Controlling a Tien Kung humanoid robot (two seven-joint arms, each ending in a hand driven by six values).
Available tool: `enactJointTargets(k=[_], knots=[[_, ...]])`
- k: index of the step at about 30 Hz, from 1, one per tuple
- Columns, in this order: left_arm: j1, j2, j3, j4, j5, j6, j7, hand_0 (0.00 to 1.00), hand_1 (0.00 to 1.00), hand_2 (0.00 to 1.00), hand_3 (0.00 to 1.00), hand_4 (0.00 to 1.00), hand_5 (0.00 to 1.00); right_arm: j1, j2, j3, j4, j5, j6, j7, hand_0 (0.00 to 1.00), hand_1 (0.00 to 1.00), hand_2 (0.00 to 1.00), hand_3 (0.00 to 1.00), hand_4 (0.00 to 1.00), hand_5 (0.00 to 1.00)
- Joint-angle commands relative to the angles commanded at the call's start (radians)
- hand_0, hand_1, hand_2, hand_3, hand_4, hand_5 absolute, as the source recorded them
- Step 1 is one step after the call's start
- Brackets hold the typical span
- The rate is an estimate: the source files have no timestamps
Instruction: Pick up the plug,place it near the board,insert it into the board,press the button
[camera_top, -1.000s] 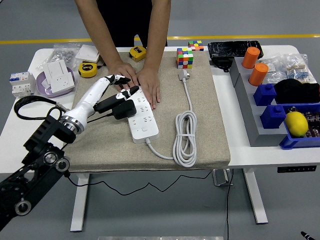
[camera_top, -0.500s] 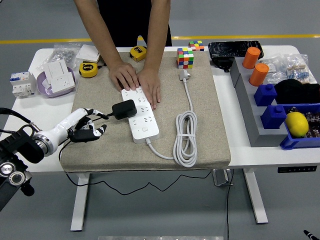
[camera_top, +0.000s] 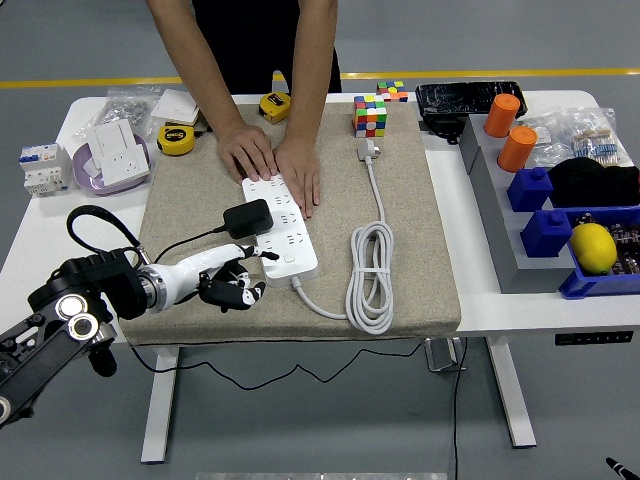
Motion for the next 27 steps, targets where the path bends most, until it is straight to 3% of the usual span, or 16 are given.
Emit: enactJointTargets(k=[3,6,15,22,27], knots=[[-0.026,-0.016,0.019,0.03,0.006,0.009,-0.008,0.155,0.041,0.174,0.939,0.365,0.032,0.001,0.0,0.001,0.0,-0.003,0.0,-0.002,0.998,0.847,0.787,0.806,0.998,0.998],[-0.055,-0.029,0.032,0.053,0.093,0.032,-0.008,0.156,0.041,0.174,0.929,0.363,0.017,0.0,0.0,0.0,0.0,-0.004,0.001,-0.003,0.998,0.847,0.787,0.806,0.998,0.998],[-0.11,-0.026,0.089,0.063,0.3,0.025,0.041,0.156,0.039,0.174,0.92,0.361,0.009,0.001,-0.002,-0.001,0.0,-0.006,0.0,-0.002,0.998,0.847,0.786,0.806,0.998,0.998],[-0.122,-0.023,0.106,0.046,0.272,-0.023,0.07,0.156,0.038,0.174,0.915,0.358,0.006,-0.003,-0.002,0.002,0.0,-0.01,0.001,-0.004,0.998,0.848,0.786,0.806,0.998,0.998],[-0.126,-0.024,0.126,0.038,0.216,-0.018,0.05,0.156,0.038,0.175,0.909,0.358,0.002,-0.001,-0.003,-0.003,0.0,-0.007,0.0,-0.003,0.998,0.847,0.786,0.806,0.998,0.998]])
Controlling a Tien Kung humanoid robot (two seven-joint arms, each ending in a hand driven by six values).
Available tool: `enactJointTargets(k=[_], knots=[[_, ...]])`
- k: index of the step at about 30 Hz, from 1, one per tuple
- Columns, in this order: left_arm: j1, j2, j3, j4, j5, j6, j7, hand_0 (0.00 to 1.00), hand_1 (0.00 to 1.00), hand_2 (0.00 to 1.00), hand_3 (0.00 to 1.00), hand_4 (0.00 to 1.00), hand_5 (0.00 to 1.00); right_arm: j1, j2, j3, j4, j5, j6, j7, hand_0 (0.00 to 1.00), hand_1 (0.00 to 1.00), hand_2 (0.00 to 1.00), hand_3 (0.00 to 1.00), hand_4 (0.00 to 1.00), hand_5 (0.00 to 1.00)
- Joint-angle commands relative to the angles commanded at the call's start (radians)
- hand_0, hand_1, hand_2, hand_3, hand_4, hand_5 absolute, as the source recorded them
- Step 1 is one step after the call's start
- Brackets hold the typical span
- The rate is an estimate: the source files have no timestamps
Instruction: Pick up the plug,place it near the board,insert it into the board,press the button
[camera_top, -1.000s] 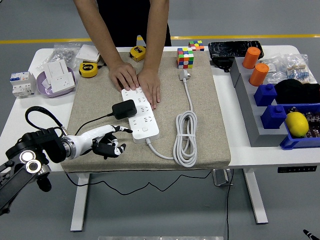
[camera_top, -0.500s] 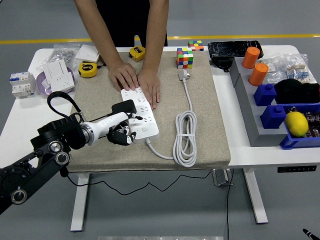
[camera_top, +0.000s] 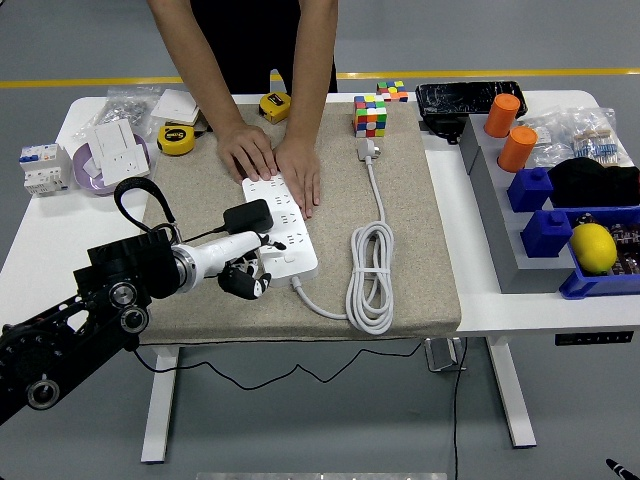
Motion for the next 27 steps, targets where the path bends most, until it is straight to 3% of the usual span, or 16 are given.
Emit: enactJointTargets(k=[17,27], knots=[[-0.021,-0.022,0.026,0.046,-0.007,0.009,-0.007,0.158,0.037,0.178,0.905,0.353,0.002,0.003,-0.001,0.005,0.0,-0.005,0.0,-0.001,0.998,0.847,0.785,0.805,0.998,0.998],[-0.025,-0.019,0.035,0.065,-0.007,0.006,-0.004,0.159,0.037,0.178,0.903,0.35,0.002,0.004,-0.002,0.007,0.0,-0.003,0.0,0.0,0.998,0.849,0.785,0.806,0.998,0.998]])
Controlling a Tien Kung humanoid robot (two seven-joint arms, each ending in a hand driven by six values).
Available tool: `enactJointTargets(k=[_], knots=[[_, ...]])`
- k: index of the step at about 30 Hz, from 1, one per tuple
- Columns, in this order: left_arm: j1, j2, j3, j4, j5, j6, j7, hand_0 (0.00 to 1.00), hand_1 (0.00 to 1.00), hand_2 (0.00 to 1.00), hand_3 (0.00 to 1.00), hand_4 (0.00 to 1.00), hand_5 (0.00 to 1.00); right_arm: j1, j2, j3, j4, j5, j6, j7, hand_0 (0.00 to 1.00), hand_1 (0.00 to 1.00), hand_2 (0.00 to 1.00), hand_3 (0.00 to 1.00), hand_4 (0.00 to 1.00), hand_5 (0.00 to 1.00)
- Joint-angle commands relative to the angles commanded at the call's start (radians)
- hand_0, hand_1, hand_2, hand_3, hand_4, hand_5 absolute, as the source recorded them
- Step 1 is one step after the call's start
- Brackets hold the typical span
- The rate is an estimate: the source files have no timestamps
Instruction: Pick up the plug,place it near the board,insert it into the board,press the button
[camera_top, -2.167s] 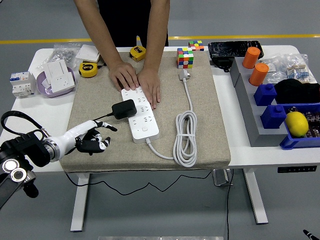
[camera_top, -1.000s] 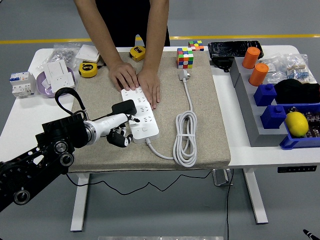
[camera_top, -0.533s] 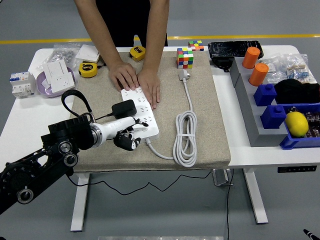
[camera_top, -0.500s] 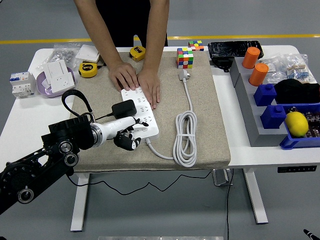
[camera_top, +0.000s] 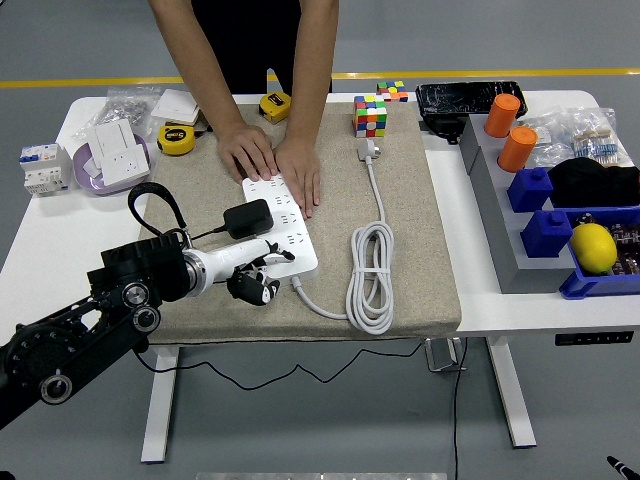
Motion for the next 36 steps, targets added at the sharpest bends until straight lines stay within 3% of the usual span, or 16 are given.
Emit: enactJointTargets(k=[23,27,32,35,36], knots=[[-0.003,0.002,0.012,0.013,0.02,-0.008,0.007,0.161,0.037,0.181,0.884,0.349,0.002,0.001,0.001,0.003,0.0,-0.001,0.001,0.0,0.998,0.849,0.786,0.805,0.998,0.998],[0.008,0.005,-0.027,-0.038,0.053,-0.01,0.008,0.162,0.037,0.182,0.87,0.349,0.002,-0.001,0.001,0.004,0.0,-0.004,0.001,-0.001,0.998,0.849,0.785,0.805,0.998,0.998],[0.042,-0.005,-0.136,-0.141,0.114,-0.02,0.003,0.171,0.042,0.189,0.821,0.349,0.002,-0.003,0.004,0.003,0.0,-0.001,0.001,0.0,0.998,0.849,0.785,0.805,0.998,0.998],[0.074,-0.024,-0.227,-0.197,0.117,0.001,-0.046,0.171,0.042,0.189,0.821,0.349,0.002,-0.005,0.005,0.002,0.0,-0.001,0.0,0.0,0.998,0.849,0.785,0.805,0.998,0.998],[0.084,-0.032,-0.255,-0.204,0.112,0.016,-0.072,0.216,0.116,0.274,0.75,0.384,0.002,-0.005,0.005,0.003,0.0,-0.001,0.0,0.0,0.998,0.849,0.785,0.804,0.998,0.998]])
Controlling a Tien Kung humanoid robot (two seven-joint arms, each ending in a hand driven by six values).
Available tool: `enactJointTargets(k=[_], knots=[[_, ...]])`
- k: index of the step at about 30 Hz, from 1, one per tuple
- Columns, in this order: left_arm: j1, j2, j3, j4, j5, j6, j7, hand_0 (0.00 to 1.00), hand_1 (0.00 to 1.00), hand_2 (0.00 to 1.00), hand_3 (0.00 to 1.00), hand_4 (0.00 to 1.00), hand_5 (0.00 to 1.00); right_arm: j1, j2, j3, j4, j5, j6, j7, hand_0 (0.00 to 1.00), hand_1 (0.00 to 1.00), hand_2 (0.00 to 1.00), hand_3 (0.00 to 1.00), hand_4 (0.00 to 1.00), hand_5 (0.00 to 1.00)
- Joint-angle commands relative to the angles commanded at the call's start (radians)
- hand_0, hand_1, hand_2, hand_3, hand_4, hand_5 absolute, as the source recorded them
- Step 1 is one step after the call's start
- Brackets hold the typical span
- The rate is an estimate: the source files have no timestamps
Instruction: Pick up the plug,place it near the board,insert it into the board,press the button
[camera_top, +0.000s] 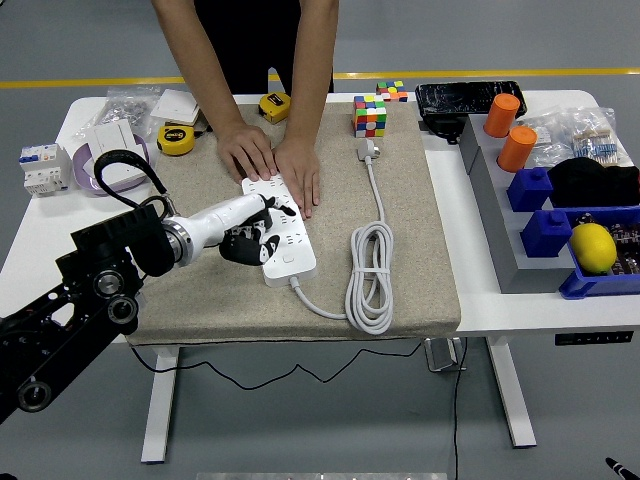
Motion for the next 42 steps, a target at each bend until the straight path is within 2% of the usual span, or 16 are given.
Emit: enactJointTargets(k=[5,6,8,11,12,16,18,19,23,24,30,31,36,37,41,42], knots=[[0.035,-0.041,-0.124,0.027,-0.12,0.117,-0.162,0.216,0.116,0.274,0.75,0.384,0.002,-0.002,0.002,-0.003,0.0,0.003,0.0,0.001,0.998,0.849,0.785,0.804,0.998,0.998],[0.04,-0.045,-0.139,0.03,-0.145,0.137,-0.185,0.225,0.15,0.284,0.784,0.434,0.002,-0.002,0.002,-0.004,0.0,0.004,0.0,0.001,0.998,0.849,0.785,0.804,0.998,0.998],[0.049,-0.05,-0.169,0.03,-0.166,0.158,-0.212,0.225,0.15,0.284,0.784,0.434,0.002,-0.002,0.002,-0.006,0.0,0.006,-0.001,0.002,0.998,0.849,0.785,0.804,0.998,0.998],[0.052,-0.036,-0.169,0.026,-0.156,0.127,-0.192,0.225,0.15,0.284,0.784,0.434,0.002,-0.004,0.001,-0.003,0.0,0.004,0.0,0.0,0.998,0.849,0.785,0.804,0.998,0.998],[0.05,-0.029,-0.16,0.028,-0.152,0.117,-0.184,0.213,0.122,0.227,0.83,0.422,0.002,-0.004,0.001,-0.001,0.0,0.002,0.0,-0.001,0.998,0.849,0.785,0.804,0.998,0.998],[0.034,-0.005,-0.1,0.063,-0.152,0.088,-0.148,0.213,0.122,0.227,0.83,0.422,0.002,-0.001,-0.001,-0.003,0.0,0.004,-0.001,0.0,0.998,0.848,0.785,0.804,0.998,0.998],[0.027,0.001,-0.061,0.081,-0.138,0.04,-0.103,0.213,0.122,0.227,0.83,0.422,0.002,0.003,0.0,0.0,0.0,0.001,-0.002,-0.001,0.998,0.848,0.785,0.804,0.998,0.998],[0.025,0.001,-0.049,0.088,-0.136,0.017,-0.092,0.417,0.642,0.602,0.998,0.692,0.01,0.004,0.0,-0.002,0.0,0.004,-0.001,-0.001,0.998,0.848,0.781,0.799,0.998,0.998],[0.019,-0.008,-0.01,0.107,-0.191,-0.029,-0.073,0.417,0.642,0.602,0.998,0.692,0.01,0.005,0.001,-0.003,0.0,0.004,-0.001,0.001,0.998,0.848,0.781,0.799,0.998,0.998],[0.018,-0.008,-0.004,0.108,-0.19,-0.032,-0.072,0.908,0.951,0.913,0.998,0.889,0.139,0.005,0.001,0.0,0.0,0.001,-0.001,0.0,0.998,0.846,0.778,0.799,0.998,0.998],[0.023,0.0,0.012,0.094,-0.186,-0.042,-0.066,0.908,0.951,0.913,0.998,0.889,0.139,0.002,0.0,0.006,0.0,-0.002,-0.001,-0.002,0.998,0.846,0.778,0.799,0.998,0.998],[0.023,0.0,0.012,0.092,-0.18,-0.044,-0.064,0.503,0.546,0.536,0.998,0.859,0.161,0.002,0.0,0.006,0.0,-0.002,-0.001,-0.002,0.998,0.845,0.778,0.799,0.998,0.998],[0.016,0.005,0.026,0.096,-0.147,-0.05,-0.058,0.503,0.546,0.536,0.998,0.859,0.161,0.004,0.0,0.002,0.0,0.002,-0.002,0.001,0.998,0.845,0.778,0.799,0.998,0.998],[0.012,0.006,0.033,0.104,-0.147,-0.047,-0.057,0.228,0.156,0.223,0.929,0.564,0.002,0.005,-0.001,0.002,0.0,0.003,-0.002,0.001,0.998,0.845,0.779,0.799,0.998,0.998],[-0.012,0.009,0.075,0.135,-0.149,-0.044,-0.052,0.228,0.156,0.223,0.929,0.564,0.002,0.007,-0.001,0.003,0.0,0.001,-0.001,0.001,0.998,0.845,0.779,0.799,0.998,0.998],[-0.016,0.008,0.085,0.141,-0.15,-0.043,-0.053,0.18,0.053,0.158,0.893,0.491,0.002,0.007,-0.001,0.003,0.0,0.001,-0.001,0.001,0.998,0.845,0.779,0.799,0.998,0.998]])
